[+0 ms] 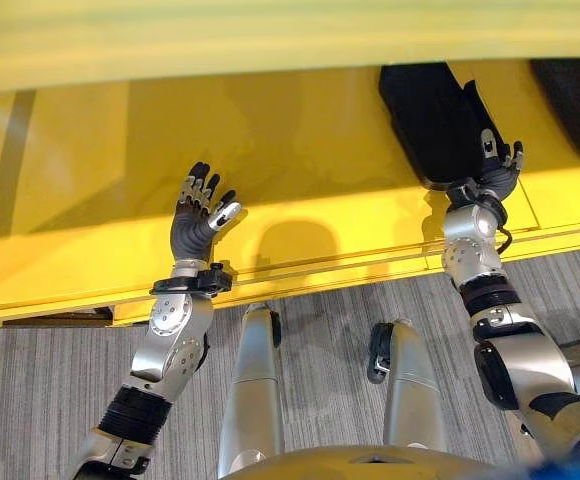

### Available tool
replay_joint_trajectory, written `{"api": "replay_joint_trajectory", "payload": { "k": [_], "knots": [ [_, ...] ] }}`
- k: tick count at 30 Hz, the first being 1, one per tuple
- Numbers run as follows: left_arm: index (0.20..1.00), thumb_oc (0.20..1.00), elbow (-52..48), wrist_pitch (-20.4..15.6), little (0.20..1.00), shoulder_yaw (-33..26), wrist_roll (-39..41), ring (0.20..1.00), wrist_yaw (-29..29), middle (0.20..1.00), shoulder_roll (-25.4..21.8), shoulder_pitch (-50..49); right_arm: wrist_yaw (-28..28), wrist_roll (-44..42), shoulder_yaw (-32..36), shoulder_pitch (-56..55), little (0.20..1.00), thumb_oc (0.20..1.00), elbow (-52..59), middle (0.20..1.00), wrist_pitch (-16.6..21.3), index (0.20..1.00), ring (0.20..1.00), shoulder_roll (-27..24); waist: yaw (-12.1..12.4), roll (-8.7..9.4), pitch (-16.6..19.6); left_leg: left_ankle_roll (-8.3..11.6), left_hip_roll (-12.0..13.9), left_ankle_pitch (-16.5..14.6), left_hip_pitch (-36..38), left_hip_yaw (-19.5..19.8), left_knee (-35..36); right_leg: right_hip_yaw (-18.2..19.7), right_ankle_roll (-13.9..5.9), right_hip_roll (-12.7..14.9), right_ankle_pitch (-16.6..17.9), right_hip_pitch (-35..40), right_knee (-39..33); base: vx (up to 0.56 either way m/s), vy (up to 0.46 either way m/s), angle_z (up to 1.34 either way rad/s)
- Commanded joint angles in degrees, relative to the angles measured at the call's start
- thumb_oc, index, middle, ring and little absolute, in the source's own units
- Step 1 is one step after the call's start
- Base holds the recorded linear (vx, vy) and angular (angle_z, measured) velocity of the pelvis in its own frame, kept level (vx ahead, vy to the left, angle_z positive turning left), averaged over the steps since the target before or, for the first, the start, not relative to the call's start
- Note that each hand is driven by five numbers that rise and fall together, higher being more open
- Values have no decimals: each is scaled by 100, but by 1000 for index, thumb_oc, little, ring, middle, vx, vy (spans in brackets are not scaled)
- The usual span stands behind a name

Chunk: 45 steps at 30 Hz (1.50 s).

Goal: Move parts from the plastic box to the shelf.

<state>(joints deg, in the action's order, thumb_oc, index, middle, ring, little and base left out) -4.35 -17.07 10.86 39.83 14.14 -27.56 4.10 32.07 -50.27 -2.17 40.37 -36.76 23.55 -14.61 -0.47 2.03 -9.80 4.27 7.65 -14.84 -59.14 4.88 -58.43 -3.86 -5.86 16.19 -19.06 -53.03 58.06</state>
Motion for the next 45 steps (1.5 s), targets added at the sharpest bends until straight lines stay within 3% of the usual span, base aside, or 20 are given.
{"api": "replay_joint_trajectory", "payload": {
  "k": [1, 9, 20, 28, 35, 36, 39, 45],
  "knots": [
    [1000, 1000, 76, 60, 1000, 50, -104, 1000, 158, 1000, 174, 39, 163, 30, 166, -251, 1000, 1000, 389, 1000, 35, 1000, 1000, -7, 70, -220, -519, 28, 7, -127, 41, 74, 401, -149, 147, 7, -410, 38, 46, 0, 0, 0],
    [1000, 1000, 18, 67, 1000, -132, -325, 1000, 290, 1000, 247, 4, 303, 692, 375, -822, 1000, 1000, 2067, 1000, 222, 1000, 1000, 44, 6, -186, -484, 4, 5, -136, 2, 77, 386, -147, 133, 11, -410, 19, 33, 1, 0, 0],
    [1000, 1000, -88, 106, 1000, -229, -468, 1000, 340, 1000, 257, -94, 437, 1076, 546, -1225, 1000, 1000, 2917, 1000, 300, 1000, 1000, 126, -27, -170, -439, -12, 4, -151, -15, 63, 395, -167, 116, -5, -412, 17, 16, 0, 0, 0],
    [1000, 1000, -281, 46, 1000, -257, -619, 1000, 396, 1000, 201, -218, 1286, 2476, 934, -1186, 1000, 1000, 3735, 1000, 221, 1000, 1000, 83, -34, -182, -426, -27, -13, -182, -28, 51, 379, -160, 102, -7, -437, 15, 30, 0, 0, 0],
    [1000, 1000, -374, 38, 1000, -258, -746, 1000, 420, 1000, 158, -223, 1405, 3325, 954, -1542, 1000, 1000, 5155, 1000, 250, 1000, 1000, 276, -100, -168, -411, -25, 1, -139, 132, 51, 534, -164, 83, -48, -407, 145, -90, -8, 1, 0],
    [1000, 1000, -383, 38, 1000, -256, -758, 1000, 405, 1000, 146, -236, 1398, 3527, 939, -1674, 1000, 1000, 5396, 1000, 205, 1000, 1000, 298, -108, -168, -428, -38, -12, 55, 161, 61, 663, -173, 108, -60, -233, 146, -192, -63, 3, -2],
    [1000, 1000, -436, -33, 1000, -300, -782, 1000, 327, 1000, 92, -307, 1273, 3711, 873, -2076, 1000, 1000, 5755, 1000, 228, 1000, 1000, 320, -150, -164, -387, -15, 20, 208, 500, 57, 1053, -240, 94, -126, -69, 441, -526, -20, 0, 0],
    [1000, 1000, -318, -139, 1000, -422, -798, 1000, 76, 1000, -4, -522, 651, 3820, 535, -2898, 1000, 1000, 5776, 1000, -90, 1000, 1000, -48, -220, -140, -340, 92, 175, 730, 1839, 4, 2375, -328, 46, -393, 466, 1787, -1884, 73, -60, -14]
  ]
}}
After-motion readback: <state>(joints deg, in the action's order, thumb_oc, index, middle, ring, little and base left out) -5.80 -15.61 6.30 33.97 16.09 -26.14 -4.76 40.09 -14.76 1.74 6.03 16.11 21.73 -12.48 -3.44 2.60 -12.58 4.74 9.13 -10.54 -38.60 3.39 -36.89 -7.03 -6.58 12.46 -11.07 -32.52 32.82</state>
